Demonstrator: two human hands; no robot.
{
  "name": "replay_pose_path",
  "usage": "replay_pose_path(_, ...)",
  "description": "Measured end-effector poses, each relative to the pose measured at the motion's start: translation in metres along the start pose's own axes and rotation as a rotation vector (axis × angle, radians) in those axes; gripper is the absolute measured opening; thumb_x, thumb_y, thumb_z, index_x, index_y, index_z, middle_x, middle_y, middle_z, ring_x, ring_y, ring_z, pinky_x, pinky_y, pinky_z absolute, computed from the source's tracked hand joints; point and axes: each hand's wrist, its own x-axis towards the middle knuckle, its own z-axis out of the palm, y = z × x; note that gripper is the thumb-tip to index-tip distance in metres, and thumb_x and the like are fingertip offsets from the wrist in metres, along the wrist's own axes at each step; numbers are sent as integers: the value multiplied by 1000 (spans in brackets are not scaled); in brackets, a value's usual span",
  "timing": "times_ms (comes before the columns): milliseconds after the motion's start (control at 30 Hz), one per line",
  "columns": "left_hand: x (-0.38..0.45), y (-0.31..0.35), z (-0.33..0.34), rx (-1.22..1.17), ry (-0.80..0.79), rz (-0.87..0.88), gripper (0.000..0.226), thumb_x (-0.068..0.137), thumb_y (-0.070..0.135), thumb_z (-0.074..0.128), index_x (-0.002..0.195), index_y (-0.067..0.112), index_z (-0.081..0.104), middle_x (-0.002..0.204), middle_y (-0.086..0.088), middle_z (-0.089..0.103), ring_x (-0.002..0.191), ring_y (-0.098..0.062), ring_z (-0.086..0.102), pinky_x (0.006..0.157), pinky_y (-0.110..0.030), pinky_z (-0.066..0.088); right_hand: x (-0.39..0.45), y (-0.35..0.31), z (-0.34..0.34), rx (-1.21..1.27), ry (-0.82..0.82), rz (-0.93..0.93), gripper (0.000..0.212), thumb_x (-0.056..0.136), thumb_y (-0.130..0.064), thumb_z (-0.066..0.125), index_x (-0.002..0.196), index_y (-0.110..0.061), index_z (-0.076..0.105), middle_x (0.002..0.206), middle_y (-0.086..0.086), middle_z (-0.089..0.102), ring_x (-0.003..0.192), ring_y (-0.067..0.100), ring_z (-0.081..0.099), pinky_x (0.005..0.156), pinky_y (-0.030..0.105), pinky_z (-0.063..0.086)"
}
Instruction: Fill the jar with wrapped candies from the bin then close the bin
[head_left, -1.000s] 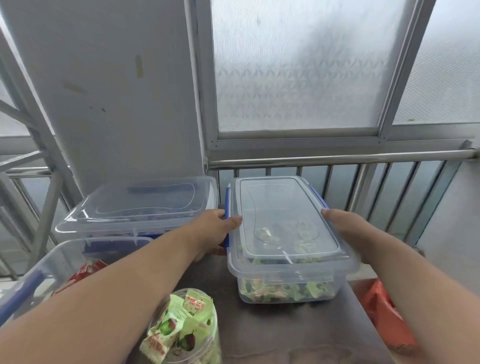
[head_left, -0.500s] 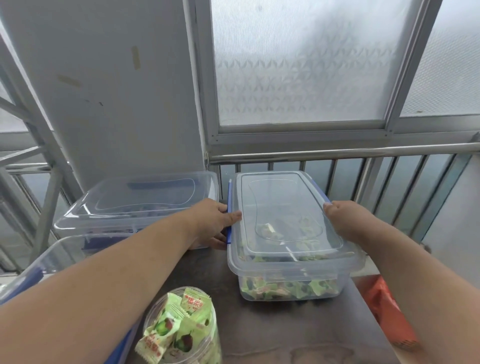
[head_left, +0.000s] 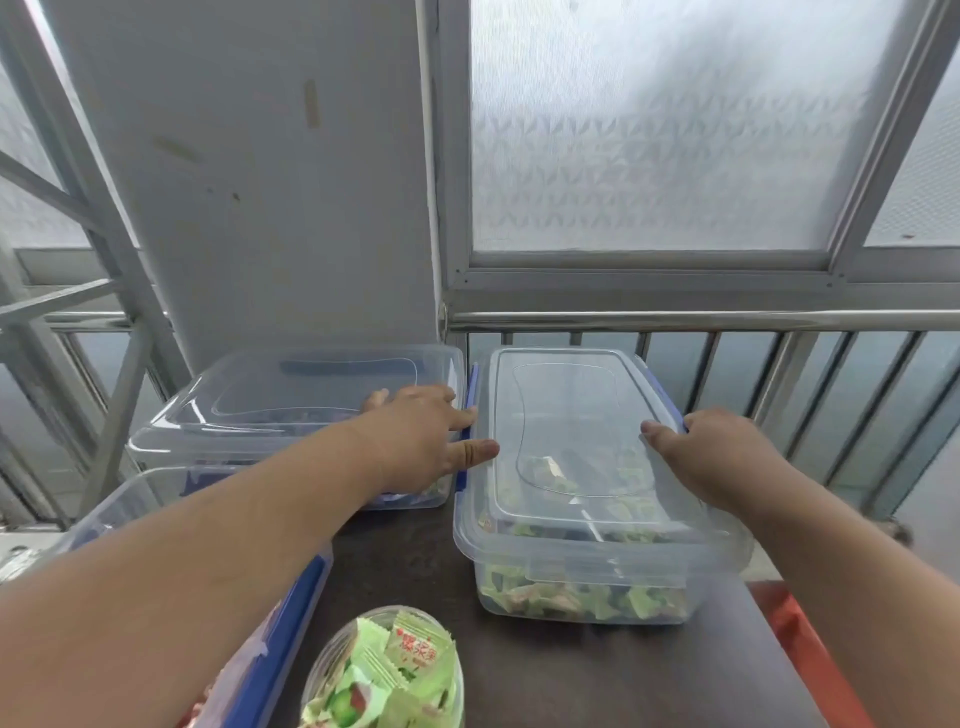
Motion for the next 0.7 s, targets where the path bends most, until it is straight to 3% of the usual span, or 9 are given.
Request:
replay_pose_path(133,25,-7,2,-16,-15,-41,83,101,81,32,173,39,27,185,-2,2,170,-31,0,133,-66,7,25,-11,6,-74,21,-9,68,91,-71,43,92,-7,66,82,8,62,71,25,58,56,32,38)
replay_pose_path(333,51,-10,-5,-8,-65,-49,87,101,78,34,173,29,34,178,-12,20,164,-44,18,128,-61,31,50,-19,12,-70,32,2,67,90,-71,46,86,-7,62,79,10,63,65,25,61,52,31,39)
replay_pose_path(467,57,-11,-7,20,-69,-53,87,100,78,37,171,28,37,175,-14,24,162,-45,22,127,-58,33,53,-18,15,-71,42,1,66,90,-71,46,79,-7,60,74,10,63,62,25,61,51,30,39)
replay_pose_path(567,53,-9,-9,23,-80,-58,87,100,78,39,171,27,39,176,-14,25,162,-45,23,128,-59,32,45,-19,13,-98,93,13,67,88,-73,44,83,-9,61,83,8,61,68,25,59,57,32,42)
replay_pose_path(700,35,0,-9,83,-53,-85,64,112,62,39,168,31,43,173,-13,32,158,-41,34,121,-58,42,13,-36,-7,-194,297,-139,37,92,-40,47,91,-14,72,85,9,58,75,30,52,64,32,43)
